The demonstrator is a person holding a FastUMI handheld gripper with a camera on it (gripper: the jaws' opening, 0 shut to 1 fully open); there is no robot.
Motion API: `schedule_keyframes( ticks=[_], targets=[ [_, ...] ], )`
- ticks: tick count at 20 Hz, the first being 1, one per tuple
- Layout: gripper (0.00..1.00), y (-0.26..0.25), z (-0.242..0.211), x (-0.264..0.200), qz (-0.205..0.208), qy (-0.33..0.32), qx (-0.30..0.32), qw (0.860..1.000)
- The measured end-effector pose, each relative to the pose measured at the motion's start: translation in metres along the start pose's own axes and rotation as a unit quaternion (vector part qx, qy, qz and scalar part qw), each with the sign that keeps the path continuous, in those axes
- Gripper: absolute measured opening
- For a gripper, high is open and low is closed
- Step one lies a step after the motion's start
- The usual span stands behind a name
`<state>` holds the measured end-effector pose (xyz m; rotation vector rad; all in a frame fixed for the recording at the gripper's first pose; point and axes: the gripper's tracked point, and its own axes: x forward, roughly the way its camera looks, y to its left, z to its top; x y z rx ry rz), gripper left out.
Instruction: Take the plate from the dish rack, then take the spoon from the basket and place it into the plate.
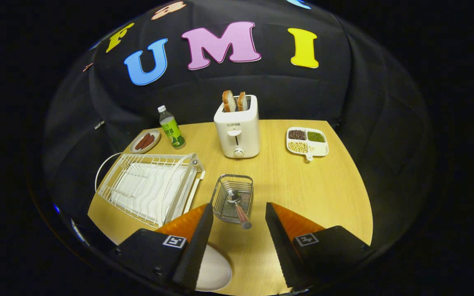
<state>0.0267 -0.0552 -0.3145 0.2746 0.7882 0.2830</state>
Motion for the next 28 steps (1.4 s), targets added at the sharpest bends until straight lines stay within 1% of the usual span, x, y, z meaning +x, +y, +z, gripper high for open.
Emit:
schedule_keyframes(
  ticks=[1,3,4,5,6,7,8,9,10,11,13,15,18,23,25,28],
  targets=[
    [0.72,-0.001,-0.005,0.006,0.0,0.012,-0.006,1.0],
    [0.7,-0.002,-0.016,0.016,0.001,0.033,-0.01,0.999],
    [0.64,0.001,-0.019,0.02,0.001,0.038,-0.008,0.999],
    [0.5,0.003,-0.019,0.024,0.005,0.043,-0.007,0.999],
    [0.47,0.004,-0.023,0.028,0.0,0.048,-0.009,0.999],
    [0.48,0.003,-0.027,0.031,-0.004,0.053,-0.01,0.999],
    [0.34,0.002,-0.027,0.031,-0.008,0.06,-0.002,0.998],
    [0.2,0.008,-0.027,0.032,0.001,0.06,0.012,0.998],
    [0.19,0.009,-0.024,0.03,0.003,0.063,0.02,0.998],
    [0.15,0.008,-0.024,0.03,0.0,0.063,0.024,0.998],
    [0.1,0.007,-0.023,0.024,-0.004,0.061,0.025,0.998],
    [0.11,0.011,-0.017,0.017,-0.002,0.046,0.029,0.999],
    [0.11,0.007,-0.004,0.001,-0.016,0.022,0.024,0.999],
    [0.11,0.008,0.014,-0.033,-0.025,-0.008,0.026,0.999],
    [0.11,0.014,0.019,-0.051,-0.021,-0.022,0.033,0.999],
    [0.11,0.031,0.015,-0.076,-0.008,-0.031,0.036,0.999]
  ],
)
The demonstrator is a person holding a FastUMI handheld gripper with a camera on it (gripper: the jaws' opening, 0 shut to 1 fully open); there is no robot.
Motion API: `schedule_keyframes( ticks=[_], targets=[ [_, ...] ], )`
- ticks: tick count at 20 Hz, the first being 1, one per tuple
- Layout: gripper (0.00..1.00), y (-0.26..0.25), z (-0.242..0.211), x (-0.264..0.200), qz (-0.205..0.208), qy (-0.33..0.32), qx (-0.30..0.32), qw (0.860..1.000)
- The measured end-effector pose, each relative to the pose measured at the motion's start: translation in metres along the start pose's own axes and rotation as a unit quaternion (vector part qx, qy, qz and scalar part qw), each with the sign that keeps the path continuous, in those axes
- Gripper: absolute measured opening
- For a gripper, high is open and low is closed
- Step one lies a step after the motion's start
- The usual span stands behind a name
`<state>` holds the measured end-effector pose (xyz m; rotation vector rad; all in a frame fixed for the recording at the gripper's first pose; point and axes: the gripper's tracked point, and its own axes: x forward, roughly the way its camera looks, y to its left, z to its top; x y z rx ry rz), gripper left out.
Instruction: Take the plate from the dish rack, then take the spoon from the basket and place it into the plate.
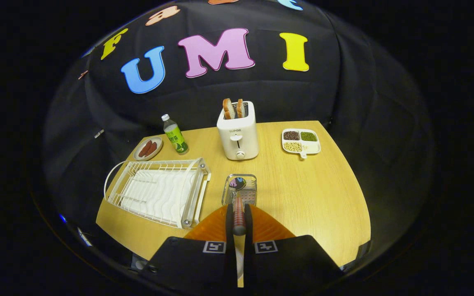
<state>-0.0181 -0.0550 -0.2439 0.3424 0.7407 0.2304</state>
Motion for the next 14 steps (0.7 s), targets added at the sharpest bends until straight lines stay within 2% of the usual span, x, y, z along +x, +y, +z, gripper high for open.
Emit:
schedule_keyframes(
  ticks=[9,14],
  targets=[
    [0.11,0.049,-0.062,-0.057,0.029,0.045,-0.012,0.998],
    [0.11,0.057,-0.115,-0.063,0.029,0.09,-0.01,0.996]
  ],
)
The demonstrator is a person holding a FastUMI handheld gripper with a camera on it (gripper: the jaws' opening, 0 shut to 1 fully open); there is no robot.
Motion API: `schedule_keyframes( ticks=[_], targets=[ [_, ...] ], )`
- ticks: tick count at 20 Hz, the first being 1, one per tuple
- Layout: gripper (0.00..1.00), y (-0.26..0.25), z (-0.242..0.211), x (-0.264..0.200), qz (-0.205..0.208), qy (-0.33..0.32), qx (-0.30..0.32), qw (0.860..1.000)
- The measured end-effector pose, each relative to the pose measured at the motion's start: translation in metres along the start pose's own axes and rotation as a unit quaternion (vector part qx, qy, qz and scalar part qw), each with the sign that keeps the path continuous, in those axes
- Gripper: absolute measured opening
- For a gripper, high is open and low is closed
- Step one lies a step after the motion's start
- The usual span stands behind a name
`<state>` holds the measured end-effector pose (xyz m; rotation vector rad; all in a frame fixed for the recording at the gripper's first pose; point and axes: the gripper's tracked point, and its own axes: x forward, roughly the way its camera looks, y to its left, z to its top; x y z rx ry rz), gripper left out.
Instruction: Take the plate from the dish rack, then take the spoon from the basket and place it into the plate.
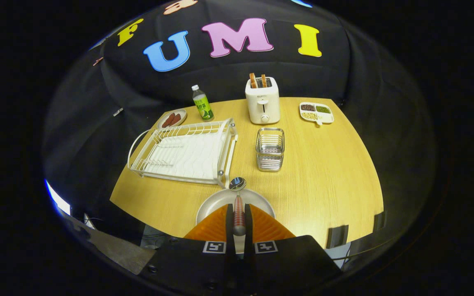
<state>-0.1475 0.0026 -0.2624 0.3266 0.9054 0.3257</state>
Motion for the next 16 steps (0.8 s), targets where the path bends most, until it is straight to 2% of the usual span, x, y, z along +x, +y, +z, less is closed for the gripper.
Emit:
schedule_keyframes(
  ticks=[7,11,16],
  targets=[
    [0.11,-0.004,-0.059,0.032,-0.007,0.056,0.01,0.998],
    [0.11,0.004,-0.056,0.047,0.009,0.048,0.035,0.998],
    [0.14,0.006,-0.075,0.054,0.01,0.072,0.016,0.997]
  ],
)
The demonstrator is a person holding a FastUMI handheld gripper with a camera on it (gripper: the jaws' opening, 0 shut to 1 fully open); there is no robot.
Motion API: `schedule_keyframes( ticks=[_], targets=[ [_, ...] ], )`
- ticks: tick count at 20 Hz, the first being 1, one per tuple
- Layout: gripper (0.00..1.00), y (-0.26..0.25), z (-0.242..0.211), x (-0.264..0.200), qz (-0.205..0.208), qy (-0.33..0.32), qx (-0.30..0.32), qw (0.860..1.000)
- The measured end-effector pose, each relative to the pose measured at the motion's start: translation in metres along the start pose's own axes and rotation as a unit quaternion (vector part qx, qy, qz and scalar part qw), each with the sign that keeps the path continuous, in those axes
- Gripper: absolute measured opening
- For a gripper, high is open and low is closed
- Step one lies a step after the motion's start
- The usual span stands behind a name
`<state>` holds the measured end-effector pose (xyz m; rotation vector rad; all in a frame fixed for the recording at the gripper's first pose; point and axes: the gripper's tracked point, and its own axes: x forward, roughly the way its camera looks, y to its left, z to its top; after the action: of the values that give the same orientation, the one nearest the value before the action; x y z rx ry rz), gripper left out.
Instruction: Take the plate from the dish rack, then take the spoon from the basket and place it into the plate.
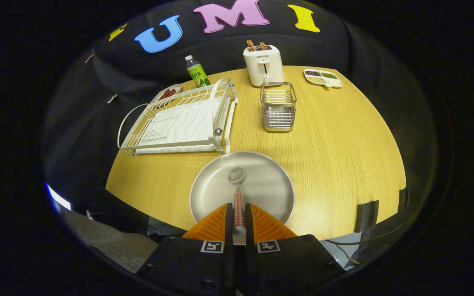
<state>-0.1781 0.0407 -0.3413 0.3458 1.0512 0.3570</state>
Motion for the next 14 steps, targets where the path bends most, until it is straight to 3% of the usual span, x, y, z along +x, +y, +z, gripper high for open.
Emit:
schedule_keyframes(
  ticks=[6,8,10,13,14],
  targets=[
    [0.19,-0.006,-0.017,0.001,-0.013,0.02,-0.001,1.0],
    [0.27,-0.008,-0.018,-0.001,-0.014,0.016,0.008,1.0],
    [0.41,-0.008,-0.02,-0.003,-0.017,0.014,0.011,1.0],
    [0.79,-0.008,-0.025,-0.004,-0.017,0.019,0.005,1.0],
    [0.83,-0.008,-0.025,-0.005,-0.015,0.02,0.004,1.0]
  ],
)
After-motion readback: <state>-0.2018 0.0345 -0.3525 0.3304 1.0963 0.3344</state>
